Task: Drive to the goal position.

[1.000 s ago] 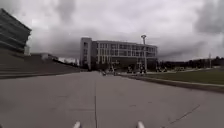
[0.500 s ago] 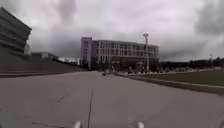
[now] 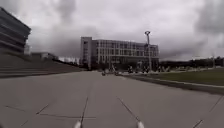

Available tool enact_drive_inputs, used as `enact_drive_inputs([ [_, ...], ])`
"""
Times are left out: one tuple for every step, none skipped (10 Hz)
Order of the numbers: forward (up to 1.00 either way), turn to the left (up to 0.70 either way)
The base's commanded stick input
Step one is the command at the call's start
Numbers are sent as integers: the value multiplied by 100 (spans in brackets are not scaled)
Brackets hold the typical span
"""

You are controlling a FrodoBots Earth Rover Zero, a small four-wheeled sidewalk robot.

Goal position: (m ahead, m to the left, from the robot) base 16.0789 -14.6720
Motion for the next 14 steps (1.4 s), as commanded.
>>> enact_drive_inputs([
  [78,0],
  [78,0],
  [78,24],
  [78,31],
  [78,31],
  [78,31],
  [78,31],
  [78,31],
  [78,31],
  [80,17],
  [85,0],
  [89,0],
  [91,0],
  [92,0],
])
